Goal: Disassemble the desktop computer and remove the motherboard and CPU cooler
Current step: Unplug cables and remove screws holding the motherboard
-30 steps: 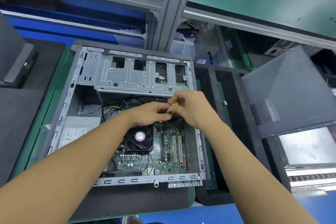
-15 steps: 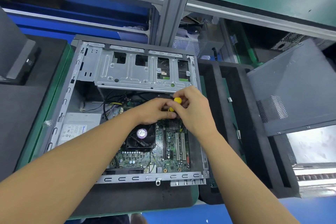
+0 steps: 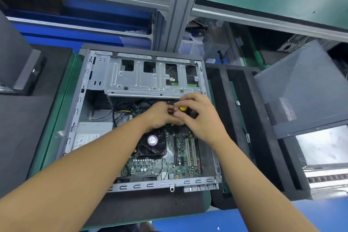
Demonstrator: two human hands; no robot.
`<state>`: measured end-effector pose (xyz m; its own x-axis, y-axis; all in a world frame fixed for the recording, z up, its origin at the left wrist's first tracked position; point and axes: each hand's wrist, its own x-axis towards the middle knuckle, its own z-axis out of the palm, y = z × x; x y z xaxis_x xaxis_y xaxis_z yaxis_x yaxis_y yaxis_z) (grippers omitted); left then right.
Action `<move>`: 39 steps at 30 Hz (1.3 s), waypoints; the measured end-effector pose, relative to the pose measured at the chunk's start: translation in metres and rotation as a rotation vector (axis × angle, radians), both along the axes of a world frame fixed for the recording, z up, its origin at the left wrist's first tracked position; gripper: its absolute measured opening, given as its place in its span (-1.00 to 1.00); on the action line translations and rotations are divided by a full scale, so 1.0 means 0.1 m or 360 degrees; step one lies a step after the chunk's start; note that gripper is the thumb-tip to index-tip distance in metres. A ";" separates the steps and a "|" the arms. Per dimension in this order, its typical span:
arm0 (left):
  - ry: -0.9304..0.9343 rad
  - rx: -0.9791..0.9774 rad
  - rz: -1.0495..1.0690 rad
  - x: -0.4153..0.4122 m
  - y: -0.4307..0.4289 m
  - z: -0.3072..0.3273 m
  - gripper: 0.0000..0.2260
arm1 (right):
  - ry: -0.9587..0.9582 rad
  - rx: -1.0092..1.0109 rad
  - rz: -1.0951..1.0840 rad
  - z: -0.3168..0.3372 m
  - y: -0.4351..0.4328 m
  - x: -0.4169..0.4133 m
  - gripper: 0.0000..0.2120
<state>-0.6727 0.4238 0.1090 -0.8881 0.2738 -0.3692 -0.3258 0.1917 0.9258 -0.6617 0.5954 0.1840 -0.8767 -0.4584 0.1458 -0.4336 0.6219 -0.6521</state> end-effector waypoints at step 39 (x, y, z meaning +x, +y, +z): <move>-0.0042 0.0050 0.0100 0.01 0.02 0.02 -0.81 | -0.0007 -0.0055 -0.0182 -0.03 -0.03 0.00 -0.89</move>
<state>-0.6720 0.4259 0.1108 -0.8939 0.2300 -0.3847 -0.3605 0.1409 0.9220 -0.6618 0.5927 0.1806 -0.9237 -0.3500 0.1559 -0.3582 0.6441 -0.6759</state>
